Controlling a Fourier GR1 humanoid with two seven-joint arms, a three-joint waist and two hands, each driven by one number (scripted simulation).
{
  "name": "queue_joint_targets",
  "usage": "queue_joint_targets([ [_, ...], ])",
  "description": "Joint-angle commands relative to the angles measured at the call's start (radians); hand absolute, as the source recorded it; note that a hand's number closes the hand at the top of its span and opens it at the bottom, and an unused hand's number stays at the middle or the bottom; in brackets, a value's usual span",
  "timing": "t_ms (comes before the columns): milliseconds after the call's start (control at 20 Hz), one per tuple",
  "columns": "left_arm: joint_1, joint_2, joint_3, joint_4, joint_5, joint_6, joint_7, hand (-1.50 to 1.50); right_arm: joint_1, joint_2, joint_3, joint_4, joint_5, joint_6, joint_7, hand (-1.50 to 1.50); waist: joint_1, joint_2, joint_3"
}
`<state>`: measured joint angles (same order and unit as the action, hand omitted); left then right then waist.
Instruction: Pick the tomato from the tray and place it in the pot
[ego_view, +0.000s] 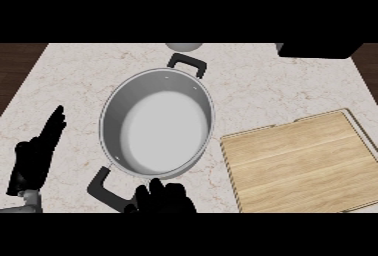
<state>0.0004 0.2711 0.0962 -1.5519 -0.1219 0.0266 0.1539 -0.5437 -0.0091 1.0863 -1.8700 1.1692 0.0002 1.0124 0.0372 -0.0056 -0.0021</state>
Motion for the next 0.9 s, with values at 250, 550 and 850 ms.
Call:
queue_joint_targets([
  [250,-0.043,0.019,0.036,0.026,0.024,-0.02,0.012,0.0,-0.372,0.009,-0.184,0.194,-0.245,-0.168,0.101,1.5,0.005,0.008,0.0],
  [550,0.034,0.012,0.026,-0.01,0.003,-0.026,-0.037,0.0,-0.543,0.009,-0.294,0.424,-0.368,-0.237,-0.007,1.5,0.004,0.008,0.001],
  [850,-0.03,-0.003,0.029,0.025,-0.005,-0.012,0.006,0.0,-0.564,0.009,-0.347,0.709,-0.439,-0.369,-0.247,1.5,-0.006,0.012,0.001],
])
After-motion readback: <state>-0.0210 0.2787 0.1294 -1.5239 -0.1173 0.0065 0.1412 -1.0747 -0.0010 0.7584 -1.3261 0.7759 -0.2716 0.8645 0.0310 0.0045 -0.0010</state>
